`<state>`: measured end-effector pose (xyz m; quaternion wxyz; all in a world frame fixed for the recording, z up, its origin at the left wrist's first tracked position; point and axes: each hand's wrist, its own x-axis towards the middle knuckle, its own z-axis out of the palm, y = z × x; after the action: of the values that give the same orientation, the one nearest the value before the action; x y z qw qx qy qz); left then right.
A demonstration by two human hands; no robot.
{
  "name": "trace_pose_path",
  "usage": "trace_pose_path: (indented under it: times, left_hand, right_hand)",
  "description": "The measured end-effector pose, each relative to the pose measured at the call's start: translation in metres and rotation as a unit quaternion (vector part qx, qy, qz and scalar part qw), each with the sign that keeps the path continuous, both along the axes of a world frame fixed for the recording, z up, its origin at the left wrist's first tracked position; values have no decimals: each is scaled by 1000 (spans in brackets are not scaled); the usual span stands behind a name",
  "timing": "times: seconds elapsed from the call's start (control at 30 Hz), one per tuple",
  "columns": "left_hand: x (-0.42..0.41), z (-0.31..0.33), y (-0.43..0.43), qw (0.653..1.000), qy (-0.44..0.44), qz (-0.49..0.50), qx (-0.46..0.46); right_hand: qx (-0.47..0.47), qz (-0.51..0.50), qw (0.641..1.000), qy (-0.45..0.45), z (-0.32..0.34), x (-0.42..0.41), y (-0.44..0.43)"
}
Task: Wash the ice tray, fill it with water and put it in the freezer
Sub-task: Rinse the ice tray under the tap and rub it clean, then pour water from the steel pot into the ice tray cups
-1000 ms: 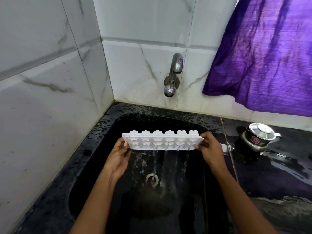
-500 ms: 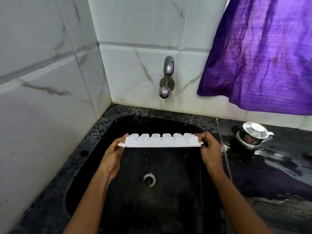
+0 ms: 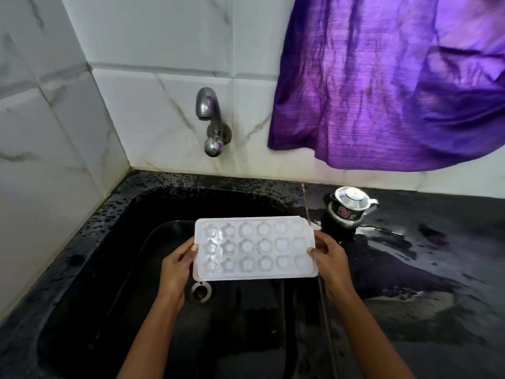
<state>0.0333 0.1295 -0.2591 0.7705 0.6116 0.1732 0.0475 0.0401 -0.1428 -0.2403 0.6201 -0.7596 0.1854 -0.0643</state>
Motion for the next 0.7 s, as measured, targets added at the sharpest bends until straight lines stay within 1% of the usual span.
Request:
trace_pose_path:
  times: [0.17,0.3,0.37,0.53,0.7]
  left_hand:
    - [1,-4,-62,999,21,-29,13]
    - [-1,-6,-110,992,45,-105,43]
    - [-2,-7,-133,989,53,-126,56]
    - [-10,-7,-179,985,55,-150,69]
    - [-12,-9,-204,984,64,-143,82]
  right_hand:
    - [-23,-27,999,23,-3,-17,-63]
    - [-23,-80,995,50,-9,-25,-109]
    - [-23,-98,993,63,-12,-27,-131]
    - [-33,-108,991,76,-19,-29,-170]
    - [-32,-95,991,89,-24,-31,-196]
